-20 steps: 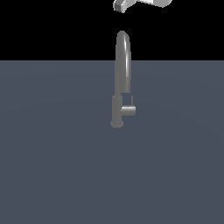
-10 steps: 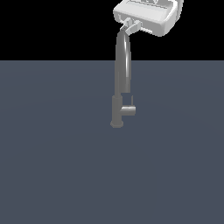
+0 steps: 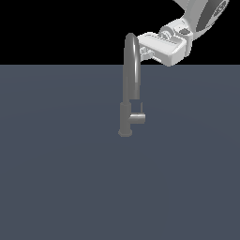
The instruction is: Turn on the faucet by rotating a designated handle.
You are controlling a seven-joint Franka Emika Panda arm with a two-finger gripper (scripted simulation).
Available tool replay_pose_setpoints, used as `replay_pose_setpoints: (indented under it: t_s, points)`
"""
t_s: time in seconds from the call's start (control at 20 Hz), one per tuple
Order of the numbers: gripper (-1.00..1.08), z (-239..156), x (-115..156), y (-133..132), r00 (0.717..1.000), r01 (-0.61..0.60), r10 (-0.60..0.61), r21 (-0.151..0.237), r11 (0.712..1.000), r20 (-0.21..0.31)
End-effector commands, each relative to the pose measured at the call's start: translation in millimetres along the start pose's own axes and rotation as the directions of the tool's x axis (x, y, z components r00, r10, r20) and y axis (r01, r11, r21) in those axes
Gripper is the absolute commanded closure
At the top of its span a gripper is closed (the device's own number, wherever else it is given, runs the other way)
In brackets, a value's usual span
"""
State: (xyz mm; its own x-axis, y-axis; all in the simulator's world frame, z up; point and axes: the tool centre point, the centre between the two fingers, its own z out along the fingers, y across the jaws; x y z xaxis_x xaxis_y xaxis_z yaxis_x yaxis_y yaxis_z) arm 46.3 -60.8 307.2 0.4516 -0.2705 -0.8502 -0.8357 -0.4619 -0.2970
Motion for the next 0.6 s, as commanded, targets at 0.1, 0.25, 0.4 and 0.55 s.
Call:
replay_pose_setpoints:
  t_s: [0.1,0.25,0.4,0.55]
  points:
    - [1.08,1,37,1,0.993,-0.085,0.078,0.079,0.993,0.086]
    - [1.08,4,63,3,0.98,-0.149,0.13,0.13,0.98,0.149]
    - [1.08,9,89,7,0.961,-0.215,0.176,0.175,0.961,0.213]
    - [1.08,15,112,11,0.937,-0.278,0.215,0.214,0.937,0.274]
